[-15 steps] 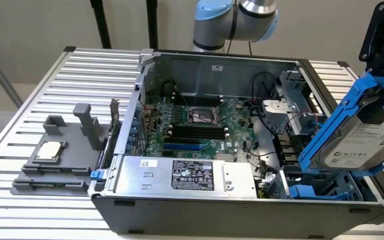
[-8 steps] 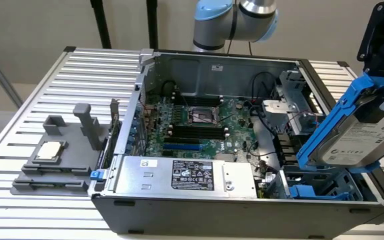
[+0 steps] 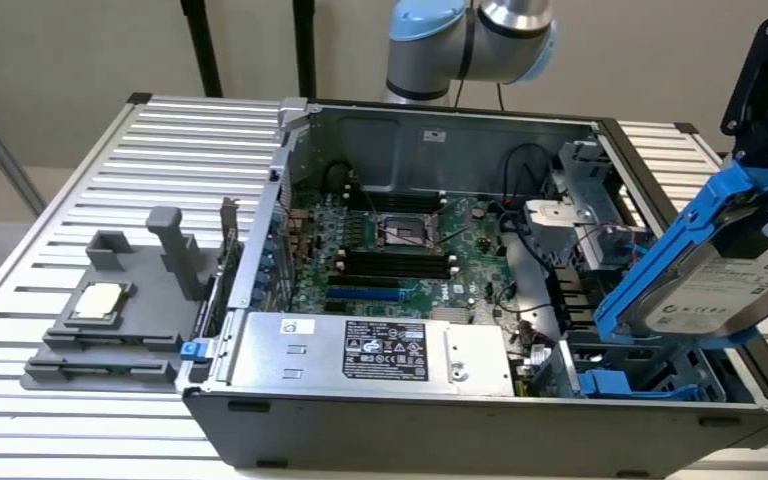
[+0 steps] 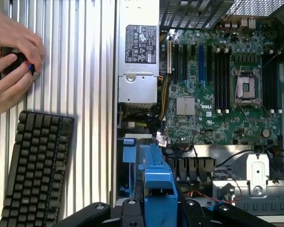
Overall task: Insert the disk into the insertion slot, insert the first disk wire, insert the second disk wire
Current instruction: 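Insert the disk into the insertion slot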
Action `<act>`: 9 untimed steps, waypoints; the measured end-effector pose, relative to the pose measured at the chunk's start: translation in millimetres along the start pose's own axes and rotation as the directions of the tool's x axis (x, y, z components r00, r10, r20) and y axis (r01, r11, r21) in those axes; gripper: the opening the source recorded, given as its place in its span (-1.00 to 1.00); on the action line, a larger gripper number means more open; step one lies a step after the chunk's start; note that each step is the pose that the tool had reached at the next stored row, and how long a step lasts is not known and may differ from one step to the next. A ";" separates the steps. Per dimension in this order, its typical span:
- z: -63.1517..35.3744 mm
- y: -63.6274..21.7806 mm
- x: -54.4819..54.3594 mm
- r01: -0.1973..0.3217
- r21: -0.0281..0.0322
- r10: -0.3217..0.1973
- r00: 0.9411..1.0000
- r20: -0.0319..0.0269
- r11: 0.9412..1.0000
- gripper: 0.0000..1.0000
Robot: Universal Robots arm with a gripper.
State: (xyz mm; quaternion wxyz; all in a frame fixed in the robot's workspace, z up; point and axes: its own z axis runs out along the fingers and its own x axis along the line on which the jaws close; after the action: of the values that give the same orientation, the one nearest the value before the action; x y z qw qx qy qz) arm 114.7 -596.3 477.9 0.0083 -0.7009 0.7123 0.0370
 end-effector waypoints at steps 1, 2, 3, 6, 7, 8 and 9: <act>1.5 -0.1 1.4 0.000 0.000 0.000 1.000 0.000 1.000 -0.35; 3.3 -0.2 2.8 0.000 0.000 0.000 1.000 0.001 1.000 -0.35; 5.2 -0.2 3.7 0.000 0.000 0.000 1.000 0.001 1.000 -0.35; 10.5 0.7 5.4 0.000 0.000 0.000 1.000 0.002 1.000 -0.35; 12.3 1.6 6.1 0.000 0.001 0.000 1.000 0.002 1.000 -0.35; 13.9 3.0 6.6 0.000 0.001 0.000 1.000 0.002 1.000 -0.35; 15.4 4.5 7.0 0.000 0.002 0.000 1.000 0.002 1.000 -0.35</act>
State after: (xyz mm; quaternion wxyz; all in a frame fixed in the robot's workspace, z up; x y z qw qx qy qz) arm 109.4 -602.3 462.3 0.0097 -0.7010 0.7122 0.0369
